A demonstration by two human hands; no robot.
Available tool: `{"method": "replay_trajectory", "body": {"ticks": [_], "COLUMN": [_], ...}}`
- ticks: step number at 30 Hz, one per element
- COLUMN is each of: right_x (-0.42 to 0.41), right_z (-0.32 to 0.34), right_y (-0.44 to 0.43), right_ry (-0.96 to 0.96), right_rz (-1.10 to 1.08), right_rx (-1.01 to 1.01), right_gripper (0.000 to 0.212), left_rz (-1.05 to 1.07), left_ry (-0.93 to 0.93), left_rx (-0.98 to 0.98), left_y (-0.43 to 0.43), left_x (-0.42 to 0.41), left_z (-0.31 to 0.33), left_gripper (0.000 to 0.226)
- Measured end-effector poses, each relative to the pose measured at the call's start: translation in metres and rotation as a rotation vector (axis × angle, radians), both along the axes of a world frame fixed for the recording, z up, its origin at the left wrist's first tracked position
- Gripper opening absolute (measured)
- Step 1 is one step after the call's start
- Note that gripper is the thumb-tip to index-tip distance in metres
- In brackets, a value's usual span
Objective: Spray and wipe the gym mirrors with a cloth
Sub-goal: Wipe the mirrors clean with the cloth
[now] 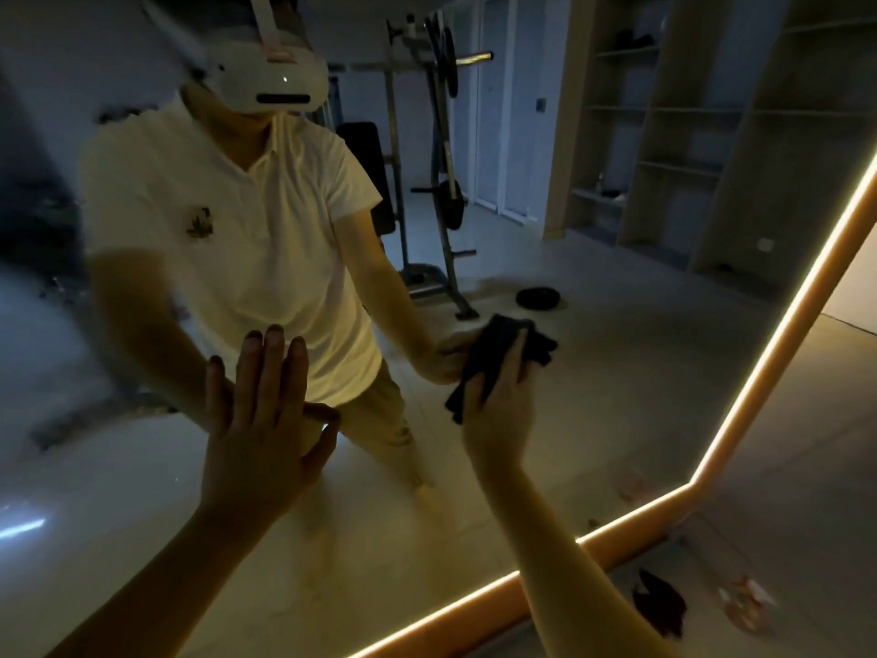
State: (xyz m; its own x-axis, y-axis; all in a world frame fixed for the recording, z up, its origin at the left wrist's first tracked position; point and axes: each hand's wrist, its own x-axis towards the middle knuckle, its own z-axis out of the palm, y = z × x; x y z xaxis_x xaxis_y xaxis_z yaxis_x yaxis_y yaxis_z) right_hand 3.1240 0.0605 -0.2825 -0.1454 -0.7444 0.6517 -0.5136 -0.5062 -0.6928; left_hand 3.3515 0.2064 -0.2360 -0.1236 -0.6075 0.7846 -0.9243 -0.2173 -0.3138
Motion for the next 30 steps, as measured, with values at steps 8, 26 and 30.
{"method": "replay_trajectory", "body": {"ticks": [8, 26, 30], "right_x": [0.057, -0.006, 0.046], "right_z": [-0.01, -0.042, -0.05], "right_y": [0.064, 0.006, 0.055], "right_ry": [0.254, -0.598, -0.558], "right_rz": [0.53, 0.038, 0.143], "right_rx": [-0.119, 0.59, 0.638], "right_gripper": [0.071, 0.047, 0.039], "left_rz": [-0.013, -0.012, -0.028], "left_ry": [0.007, 0.096, 0.109], "left_rx": [-0.01, -0.055, -0.002], "left_y": [-0.001, 0.0, 0.01], "left_x": [0.001, -0.014, -0.013], "left_z": [-0.001, 0.002, 0.008], "left_gripper": [0.096, 0.087, 0.091]}}
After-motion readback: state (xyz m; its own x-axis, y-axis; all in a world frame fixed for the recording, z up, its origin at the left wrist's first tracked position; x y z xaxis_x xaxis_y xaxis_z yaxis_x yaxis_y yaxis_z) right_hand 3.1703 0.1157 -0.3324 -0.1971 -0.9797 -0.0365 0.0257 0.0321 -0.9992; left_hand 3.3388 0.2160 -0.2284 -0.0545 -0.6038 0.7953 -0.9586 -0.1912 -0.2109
